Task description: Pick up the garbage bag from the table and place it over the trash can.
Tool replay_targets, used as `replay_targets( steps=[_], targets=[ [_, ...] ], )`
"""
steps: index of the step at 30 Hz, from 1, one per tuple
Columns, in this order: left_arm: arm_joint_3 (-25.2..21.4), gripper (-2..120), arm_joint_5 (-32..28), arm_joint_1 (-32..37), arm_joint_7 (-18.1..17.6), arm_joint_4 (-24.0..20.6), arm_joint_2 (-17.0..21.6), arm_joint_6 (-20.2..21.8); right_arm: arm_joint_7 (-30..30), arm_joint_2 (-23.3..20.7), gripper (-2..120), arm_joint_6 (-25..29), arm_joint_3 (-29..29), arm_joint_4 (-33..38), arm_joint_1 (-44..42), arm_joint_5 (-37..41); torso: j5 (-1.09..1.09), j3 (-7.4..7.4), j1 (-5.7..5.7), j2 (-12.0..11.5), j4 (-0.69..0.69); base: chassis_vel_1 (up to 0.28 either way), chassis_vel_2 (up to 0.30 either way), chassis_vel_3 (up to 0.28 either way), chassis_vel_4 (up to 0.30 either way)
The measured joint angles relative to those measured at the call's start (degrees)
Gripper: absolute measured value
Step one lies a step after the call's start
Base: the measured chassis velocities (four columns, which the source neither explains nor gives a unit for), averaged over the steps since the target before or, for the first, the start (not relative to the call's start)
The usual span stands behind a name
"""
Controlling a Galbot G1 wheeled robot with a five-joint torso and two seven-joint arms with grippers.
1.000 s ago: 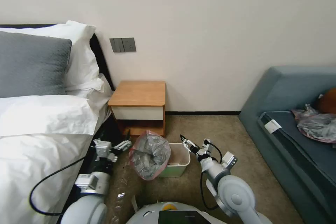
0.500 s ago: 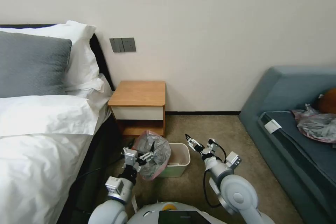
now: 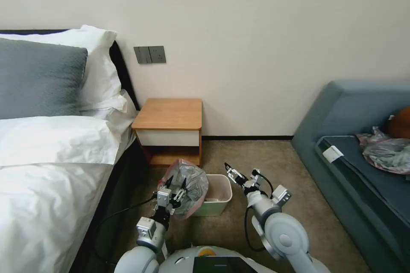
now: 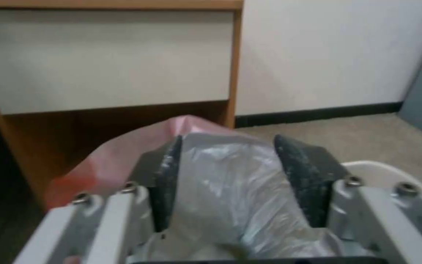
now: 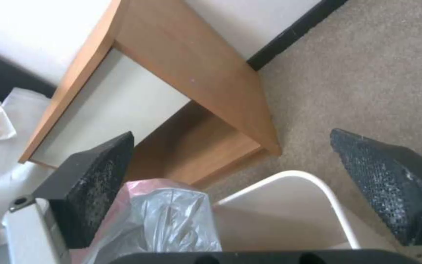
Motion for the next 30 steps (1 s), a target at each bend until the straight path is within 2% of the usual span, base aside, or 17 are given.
replay_targets(
  steps=[2,4,5,11,13,17,28,30],
  targets=[
    [-0.1,46,0.0,0.0,-0.2,0.1,0.0,0.2,0.0,0.0,100,0.0,0.0,0.0,0.0,0.0,0.0,0.0,0.0,0.0,0.0,0.0,0.0,0.0,0.0],
    [-0.8,36,-0.1,-0.1,-2.2,0.4,0.1,1.7,0.0,0.3,100,0.1,0.0,-0.1,-0.2,-0.3,0.0,0.0,0.0,0.0,0.0,0.0,0.0,0.0,0.0],
    [-0.9,34,-0.1,-0.2,-3.0,0.6,0.2,2.5,0.0,0.4,100,0.1,0.0,-0.2,-0.3,-0.4,0.0,0.0,0.0,0.0,0.0,0.0,0.0,0.0,0.0],
    [-0.3,34,-0.3,-0.9,-5.8,1.5,0.2,4.2,0.0,0.8,100,0.2,0.0,-0.2,-0.7,-1.0,0.0,0.0,0.0,0.0,0.0,0.0,0.0,0.0,0.0],
    [0.1,38,0.0,-1.2,-7.6,1.9,-0.2,5.2,0.0,0.8,100,0.3,-0.2,-0.2,-0.8,-1.3,0.0,0.0,0.0,0.0,0.0,0.0,0.0,0.0,0.0],
    [0.5,46,0.5,-1.5,-8.0,2.7,-0.3,5.7,-0.1,0.9,100,0.5,-0.9,-0.5,-0.9,-2.4,0.0,0.0,0.0,0.0,0.0,0.0,0.0,0.0,0.0],
    [1.9,46,-0.6,-3.9,-8.9,4.8,-0.5,7.7,-0.6,1.9,100,0.8,-2.1,-1.0,-1.2,-4.3,0.0,0.0,0.0,0.0,0.0,0.0,0.0,0.0,0.0],
    [2.1,42,-1.2,-4.9,-9.4,5.5,-0.5,8.4,-0.8,2.2,100,0.9,-2.1,-1.3,-1.4,-4.8,0.0,0.0,0.0,0.0,0.0,0.0,0.0,0.0,0.0]
  ],
)
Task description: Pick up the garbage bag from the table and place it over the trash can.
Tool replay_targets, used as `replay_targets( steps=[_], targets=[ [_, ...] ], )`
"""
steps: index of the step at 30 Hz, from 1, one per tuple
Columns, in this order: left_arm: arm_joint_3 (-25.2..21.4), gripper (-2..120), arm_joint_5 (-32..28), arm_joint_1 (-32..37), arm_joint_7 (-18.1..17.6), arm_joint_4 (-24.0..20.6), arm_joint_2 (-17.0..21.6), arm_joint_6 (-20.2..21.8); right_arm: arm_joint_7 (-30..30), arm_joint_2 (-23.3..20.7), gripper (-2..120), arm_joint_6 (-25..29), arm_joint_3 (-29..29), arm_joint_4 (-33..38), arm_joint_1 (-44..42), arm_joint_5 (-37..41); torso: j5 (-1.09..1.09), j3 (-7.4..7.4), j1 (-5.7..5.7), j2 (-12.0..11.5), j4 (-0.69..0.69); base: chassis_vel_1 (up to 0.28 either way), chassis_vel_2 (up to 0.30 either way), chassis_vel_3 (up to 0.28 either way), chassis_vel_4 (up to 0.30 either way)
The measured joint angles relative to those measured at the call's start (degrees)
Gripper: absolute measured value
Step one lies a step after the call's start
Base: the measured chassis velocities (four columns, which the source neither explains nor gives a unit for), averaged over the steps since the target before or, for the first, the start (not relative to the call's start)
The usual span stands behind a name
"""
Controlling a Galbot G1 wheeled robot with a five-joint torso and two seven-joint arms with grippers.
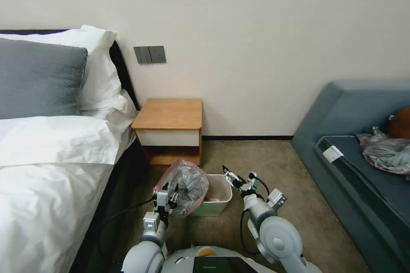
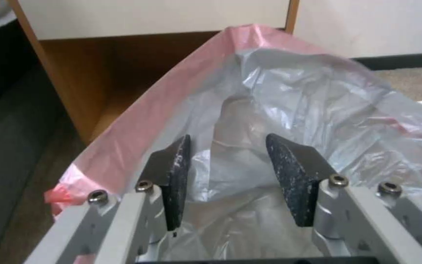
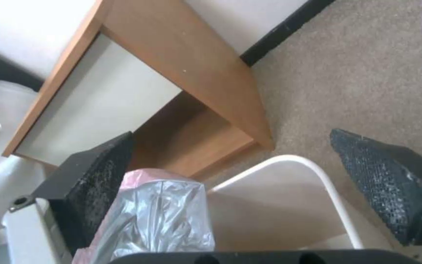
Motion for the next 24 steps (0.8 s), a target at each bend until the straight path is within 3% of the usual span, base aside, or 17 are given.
replay_targets(
  steps=[12,24],
  targets=[
    [2.5,34,-0.8,-4.2,-1.2,3.7,-0.4,1.1,-0.3,0.2,100,0.4,0.0,-1.2,-0.1,-1.2,0.0,0.0,0.0,0.0,0.0,0.0,0.0,0.0,0.0],
    [4.2,33,-1.3,-6.8,-3.3,5.3,-0.9,3.2,-0.6,0.1,100,0.8,-0.4,-2.7,0.2,-2.4,0.0,0.0,0.0,0.0,0.0,0.0,0.0,0.0,0.0]
  ],
)
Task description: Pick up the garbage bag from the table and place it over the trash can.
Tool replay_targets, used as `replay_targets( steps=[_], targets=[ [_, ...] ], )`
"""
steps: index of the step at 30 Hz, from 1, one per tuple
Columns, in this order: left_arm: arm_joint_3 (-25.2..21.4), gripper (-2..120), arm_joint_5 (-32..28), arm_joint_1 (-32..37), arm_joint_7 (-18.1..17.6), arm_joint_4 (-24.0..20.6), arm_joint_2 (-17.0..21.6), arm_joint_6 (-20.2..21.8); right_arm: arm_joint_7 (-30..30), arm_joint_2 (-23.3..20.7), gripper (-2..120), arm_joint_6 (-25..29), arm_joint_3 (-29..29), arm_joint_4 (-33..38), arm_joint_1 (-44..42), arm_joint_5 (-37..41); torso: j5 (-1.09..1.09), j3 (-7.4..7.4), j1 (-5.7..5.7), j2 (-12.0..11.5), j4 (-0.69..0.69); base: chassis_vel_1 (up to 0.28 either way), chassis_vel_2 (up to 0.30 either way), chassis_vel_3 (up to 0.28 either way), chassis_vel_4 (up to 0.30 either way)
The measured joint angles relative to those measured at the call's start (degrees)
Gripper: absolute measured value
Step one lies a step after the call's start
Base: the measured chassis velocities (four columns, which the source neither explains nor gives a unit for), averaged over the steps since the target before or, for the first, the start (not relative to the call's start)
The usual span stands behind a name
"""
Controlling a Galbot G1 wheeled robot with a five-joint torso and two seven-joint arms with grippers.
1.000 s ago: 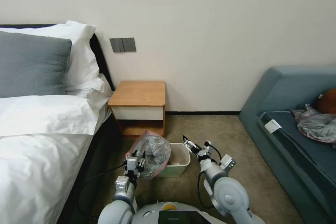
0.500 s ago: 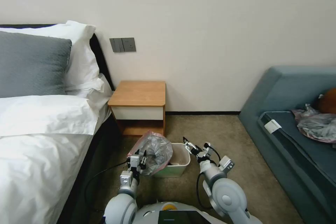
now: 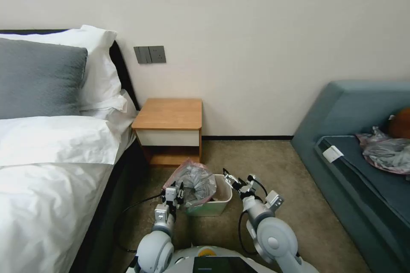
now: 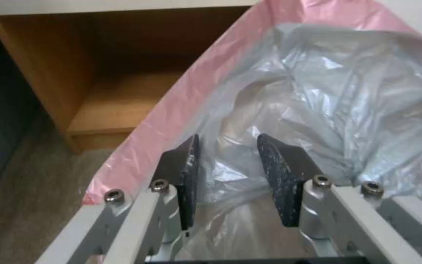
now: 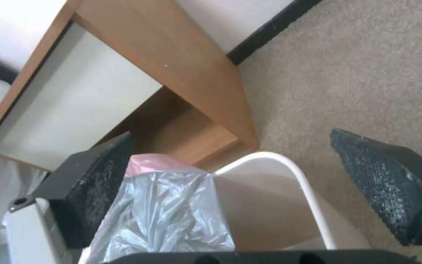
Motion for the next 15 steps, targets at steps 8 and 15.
replay_targets(
  steps=[8,15],
  targets=[
    [0.8,34,-3.7,-2.7,-2.5,-0.1,-0.1,4.9,-0.1,0.0,100,0.3,-0.9,-1.1,0.2,-1.0,0.0,0.0,0.0,0.0,0.01,0.0,0.0,0.0,0.0],
    [1.0,34,-9.1,-5.4,-4.5,0.2,0.1,8.8,-0.2,0.3,100,0.5,-1.3,-1.7,-0.2,-1.6,0.0,0.0,0.0,0.0,0.0,0.0,0.0,0.0,0.0]
  ],
)
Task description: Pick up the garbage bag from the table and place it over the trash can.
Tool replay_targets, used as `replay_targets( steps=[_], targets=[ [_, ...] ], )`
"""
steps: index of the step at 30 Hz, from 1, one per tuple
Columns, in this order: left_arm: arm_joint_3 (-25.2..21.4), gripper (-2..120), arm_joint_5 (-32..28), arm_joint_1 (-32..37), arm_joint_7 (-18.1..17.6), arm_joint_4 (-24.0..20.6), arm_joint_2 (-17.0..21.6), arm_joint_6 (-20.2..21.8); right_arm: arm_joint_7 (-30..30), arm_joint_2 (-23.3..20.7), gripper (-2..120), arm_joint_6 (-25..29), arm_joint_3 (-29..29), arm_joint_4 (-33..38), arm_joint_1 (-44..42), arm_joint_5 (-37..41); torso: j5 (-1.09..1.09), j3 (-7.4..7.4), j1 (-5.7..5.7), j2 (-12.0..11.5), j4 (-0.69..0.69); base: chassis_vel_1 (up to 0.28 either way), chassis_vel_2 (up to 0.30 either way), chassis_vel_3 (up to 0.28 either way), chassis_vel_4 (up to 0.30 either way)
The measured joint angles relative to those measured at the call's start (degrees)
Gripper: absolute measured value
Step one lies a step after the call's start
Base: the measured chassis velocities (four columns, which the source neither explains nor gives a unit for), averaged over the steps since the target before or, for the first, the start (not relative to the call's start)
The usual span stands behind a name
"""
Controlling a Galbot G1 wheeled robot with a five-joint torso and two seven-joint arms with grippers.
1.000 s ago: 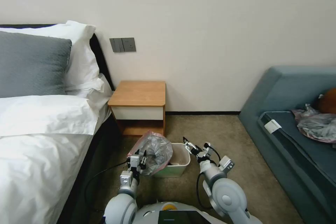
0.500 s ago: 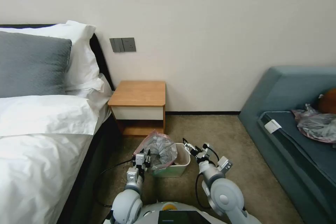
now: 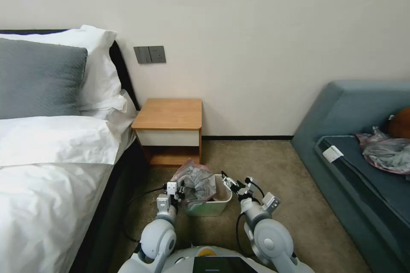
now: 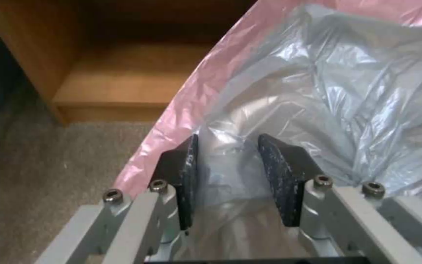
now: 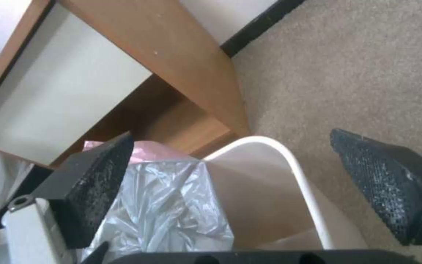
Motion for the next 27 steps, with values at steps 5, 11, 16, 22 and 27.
replay_targets(
  steps=[5,11,16,22,27],
  targets=[
    [0.0,34,-2.4,-0.9,-0.7,1.0,-0.1,1.2,0.0,0.0,100,0.1,-0.1,-0.2,-0.1,-0.1,0.0,0.0,0.0,0.0,0.0,0.0,0.0,0.0,0.0],
    [0.0,34,-3.3,-1.6,-1.3,2.0,-0.3,2.2,0.0,-0.2,100,0.2,0.0,-0.2,0.0,-0.1,0.0,0.0,0.0,0.0,0.0,0.0,0.0,0.0,0.0],
    [0.1,33,-3.5,-2.0,-1.9,2.7,-0.4,3.1,-0.1,-0.3,100,0.3,0.1,-0.2,0.0,-0.1,0.0,0.0,0.0,0.0,0.0,0.0,0.0,0.0,0.0],
    [0.3,33,-3.5,-2.1,-2.3,3.1,-0.5,3.3,-0.1,-0.3,100,0.3,0.2,-0.2,-0.1,-0.1,0.01,0.0,0.0,0.0,0.01,0.0,0.0,0.0,0.0],
    [0.4,18,-3.5,-2.1,-2.3,3.2,-0.6,3.0,-0.2,-0.4,100,0.4,0.3,0.2,-0.2,-0.1,0.01,0.0,0.0,0.0,0.01,0.0,0.0,0.0,0.0]
  ],
)
